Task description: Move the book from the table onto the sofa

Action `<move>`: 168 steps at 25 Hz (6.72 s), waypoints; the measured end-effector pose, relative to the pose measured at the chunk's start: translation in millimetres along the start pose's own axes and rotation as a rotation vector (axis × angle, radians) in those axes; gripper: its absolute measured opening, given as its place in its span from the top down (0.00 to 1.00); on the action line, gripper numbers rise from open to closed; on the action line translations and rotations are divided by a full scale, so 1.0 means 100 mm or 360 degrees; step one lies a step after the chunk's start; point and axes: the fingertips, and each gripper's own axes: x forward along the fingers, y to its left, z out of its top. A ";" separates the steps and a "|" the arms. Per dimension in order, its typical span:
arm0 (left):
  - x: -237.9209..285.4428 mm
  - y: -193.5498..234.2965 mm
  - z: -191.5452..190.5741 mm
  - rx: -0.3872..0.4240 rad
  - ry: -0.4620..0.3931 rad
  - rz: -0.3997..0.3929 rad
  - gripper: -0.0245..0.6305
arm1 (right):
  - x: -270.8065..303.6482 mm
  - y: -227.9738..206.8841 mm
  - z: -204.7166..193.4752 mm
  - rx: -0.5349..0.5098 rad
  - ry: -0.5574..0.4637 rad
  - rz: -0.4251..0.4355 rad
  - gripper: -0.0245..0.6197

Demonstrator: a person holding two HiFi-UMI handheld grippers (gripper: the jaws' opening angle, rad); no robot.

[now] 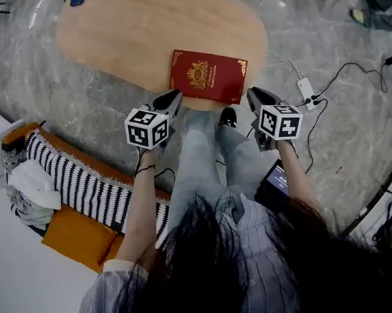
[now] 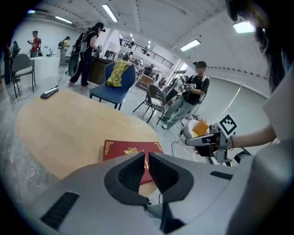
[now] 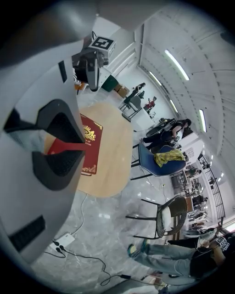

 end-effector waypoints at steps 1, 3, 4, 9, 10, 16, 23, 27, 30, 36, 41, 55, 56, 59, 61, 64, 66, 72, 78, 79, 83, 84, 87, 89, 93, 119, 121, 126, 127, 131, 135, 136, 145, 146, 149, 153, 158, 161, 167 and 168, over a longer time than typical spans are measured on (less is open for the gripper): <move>0.05 0.08 -0.02 -0.0023 0.0011 -0.0013 0.94 | 0.09 -0.01 -0.02 -0.0010 0.0015 0.0016 0.90; 0.15 0.24 -0.05 -0.0055 0.0043 -0.0026 0.91 | 0.26 -0.03 -0.09 0.0003 0.0054 0.0074 0.90; 0.22 0.32 -0.06 -0.0054 0.0067 -0.0028 0.87 | 0.34 -0.04 -0.12 0.0032 0.0078 0.0100 0.85; 0.54 0.69 -0.17 0.0020 0.0210 -0.0054 0.65 | 0.72 -0.29 -0.23 0.0231 0.0128 0.0048 0.64; 0.59 0.76 -0.21 0.0029 0.0246 -0.0059 0.63 | 0.77 -0.35 -0.25 0.0261 0.0125 0.0012 0.63; 0.85 1.08 -0.42 -0.0072 0.0399 -0.0116 0.56 | 1.00 -0.57 -0.41 0.0390 0.0194 -0.0104 0.60; 1.07 1.16 -0.71 -0.0205 0.0546 -0.0201 0.55 | 1.16 -0.60 -0.66 0.0403 0.0280 -0.0108 0.60; 1.19 1.16 -0.82 -0.0269 0.0565 -0.0221 0.55 | 1.20 -0.60 -0.67 0.0516 0.0236 -0.0054 0.60; 1.20 1.17 -0.82 -0.0345 0.0545 -0.0260 0.55 | 1.20 -0.57 -0.67 0.0643 0.0216 -0.0002 0.60; 1.18 1.14 -0.80 -0.0286 0.0526 -0.0207 0.55 | 1.16 -0.55 -0.68 0.0579 0.0265 -0.0069 0.63; 1.04 1.05 -0.62 -0.0328 0.0391 -0.0174 0.55 | 0.97 -0.48 -0.52 0.0610 0.0218 -0.0067 0.65; 0.47 0.48 0.01 -0.0368 0.0106 -0.0097 0.55 | 0.21 -0.20 0.22 0.0383 0.0156 -0.0025 0.66; 0.41 0.43 0.04 -0.0364 0.0093 -0.0092 0.55 | 0.15 -0.17 0.24 0.0380 0.0156 -0.0011 0.66; 0.27 0.27 0.16 -0.0341 0.0068 -0.0085 0.56 | -0.04 -0.11 0.33 0.0352 0.0145 0.0028 0.67; 0.18 0.12 0.23 -0.0318 0.0055 -0.0084 0.56 | -0.21 -0.08 0.40 0.0315 0.0125 0.0043 0.67; 0.08 -0.07 0.36 -0.0284 0.0017 -0.0079 0.56 | -0.45 -0.05 0.53 0.0247 0.0076 0.0058 0.67; -0.01 -0.18 0.41 -0.0274 -0.0012 -0.0067 0.56 | -0.57 -0.02 0.60 0.0204 0.0060 0.0068 0.67; -0.27 -0.50 0.47 -0.0303 -0.0128 -0.0002 0.56 | -0.92 0.07 0.70 0.0120 0.0021 0.0112 0.67; -0.49 -0.78 0.39 -0.0337 -0.0233 0.0063 0.56 | -1.17 0.12 0.67 0.0057 0.0006 0.0167 0.67; -0.53 -0.83 0.34 -0.0347 -0.0239 0.0078 0.56 | -1.20 0.13 0.64 0.0046 0.0014 0.0172 0.67; -0.75 -0.92 0.10 -0.0431 -0.0268 0.0141 0.56 | -1.25 0.27 0.52 -0.0030 0.0066 0.0225 0.67; -0.83 -0.91 0.04 -0.0462 -0.0288 0.0160 0.56 | -1.24 0.34 0.49 -0.0057 0.0077 0.0249 0.67; -1.06 -0.89 -0.10 -0.0525 -0.0350 0.0231 0.56 | -1.19 0.54 0.46 -0.0131 0.0104 0.0328 0.67; -1.19 -0.89 -0.16 -0.0537 -0.0379 0.0288 0.56 | -1.15 0.65 0.44 -0.0168 0.0131 0.0376 0.67; -1.42 -0.88 -0.27 -0.0582 -0.0443 0.0389 0.56 | -1.07 0.86 0.42 -0.0238 0.0180 0.0465 0.67; -3.41 -0.36 -1.68 -0.1036 -0.0945 0.0744 0.57 | -0.58 3.31 -0.27 -0.0867 0.0481 0.0769 0.67; -3.60 -0.33 -1.88 -0.1068 -0.0968 0.0762 0.57 | -0.57 3.54 -0.44 -0.0910 0.0510 0.0785 0.67; -4.11 -0.23 -2.46 -0.1163 -0.1037 0.0819 0.57 | -0.52 4.13 -0.97 -0.1014 0.0593 0.0809 0.67; -4.21 -0.21 -2.58 -0.1186 -0.1056 0.0833 0.57 | -0.50 4.26 -1.07 -0.1042 0.0607 0.0818 0.67; -4.62 -0.14 -3.04 -0.1256 -0.1126 0.0891 0.57 | -0.45 4.76 -1.49 -0.1151 0.0671 0.0858 0.68; -4.98 -0.18 -3.45 -0.1293 -0.1172 0.0957 0.57 | -0.47 5.17 -1.87 -0.1257 0.0729 0.0907 0.68; -5.07 -0.19 -3.57 -0.1318 -0.1196 0.0980 0.57 | -0.47 5.29 -1.98 -0.1290 0.0749 0.0922 0.68; -5.62 -0.39 -4.52 -0.1566 -0.1437 0.1171 0.57 | -0.50 6.16 -2.87 -0.1637 0.0905 0.1055 0.68; -5.66 -0.42 -4.58 -0.1588 -0.1463 0.1191 0.57 | -0.50 6.22 -2.93 -0.1667 0.0919 0.1070 0.68; -5.77 -0.50 -4.81 -0.1658 -0.1538 0.1245 0.57 | -0.53 6.44 -3.16 -0.1763 0.0958 0.1112 0.68; -5.85 -0.60 -5.14 -0.1771 -0.1629 0.1327 0.57 | -0.52 6.67 -3.51 -0.1896 0.1029 0.1172 0.68; -5.86 -0.69 -5.31 -0.1896 -0.1679 0.1401 0.57 | -0.47 6.80 -3.72 -0.1990 0.1139 0.1210 0.68; -5.91 -0.68 -5.42 -0.1959 -0.1716 0.1446 0.57 | -0.41 6.96 -3.87 -0.2038 0.1193 0.1244 0.68; -6.10 -0.61 -5.74 -0.2139 -0.1799 0.1566 0.57 | -0.22 7.45 -4.30 -0.2204 0.1334 0.1351 0.68; -6.13 -0.58 -5.78 -0.2167 -0.1817 0.1578 0.57 | -0.18 7.54 -4.37 -0.2234 0.1355 0.1363 0.68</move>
